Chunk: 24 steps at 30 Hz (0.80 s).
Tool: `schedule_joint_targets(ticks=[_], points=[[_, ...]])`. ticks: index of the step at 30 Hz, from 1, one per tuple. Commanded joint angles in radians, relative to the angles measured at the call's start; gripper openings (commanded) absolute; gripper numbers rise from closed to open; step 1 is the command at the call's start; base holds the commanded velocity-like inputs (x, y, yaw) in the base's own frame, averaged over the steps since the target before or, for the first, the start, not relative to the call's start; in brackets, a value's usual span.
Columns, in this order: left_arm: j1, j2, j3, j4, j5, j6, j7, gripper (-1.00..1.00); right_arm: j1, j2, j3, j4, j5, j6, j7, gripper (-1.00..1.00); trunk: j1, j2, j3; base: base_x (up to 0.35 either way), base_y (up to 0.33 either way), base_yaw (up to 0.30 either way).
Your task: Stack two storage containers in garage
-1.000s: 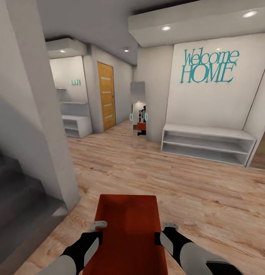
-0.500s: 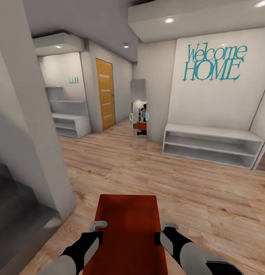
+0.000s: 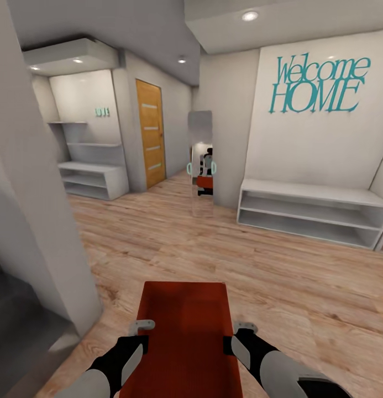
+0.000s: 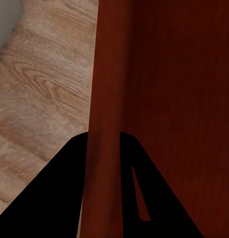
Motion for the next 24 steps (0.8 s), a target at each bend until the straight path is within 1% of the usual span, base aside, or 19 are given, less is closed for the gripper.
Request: schedule_joint_targets(ticks=[1, 10, 16, 20, 24], points=[[0.0, 0.002, -0.004, 0.0, 0.041, 0.034, -0.081, -1.0, -0.001, -0.009, -0.002, -0.005, -0.011, -0.018, -0.003, -1.0, 0.0, -0.001, -0.002, 0.329, 0.0, 0.0], [0.0, 0.002, -0.004, 0.0, 0.041, 0.034, -0.081, -1.0, -0.001, -0.009, -0.002, -0.005, -0.011, -0.018, -0.003, -1.0, 0.0, -0.001, -0.01, 0.325, 0.0, 0.0], [0.0, 0.002, -0.004, 0.0, 0.041, 0.034, -0.081, -1.0, -0.001, -0.009, -0.002, -0.005, -0.011, -0.018, -0.003, -1.0, 0.0, -0.001, -0.016, 0.278, 0.0, 0.0], [0.0, 0.002, -0.004, 0.0, 0.041, 0.034, -0.081, -1.0, -0.001, -0.009, -0.002, -0.005, -0.011, -0.018, -0.003, -1.0, 0.0, -0.001, -0.02, 0.187, 0.0, 0.0], [0.0, 0.002, -0.005, 0.0, 0.041, 0.034, -0.081, -1.0, -0.001, -0.009, -0.002, -0.005, -0.011, -0.018, -0.003, -1.0, 0.0, -0.001, -0.023, 0.047, 0.0, 0.0]])
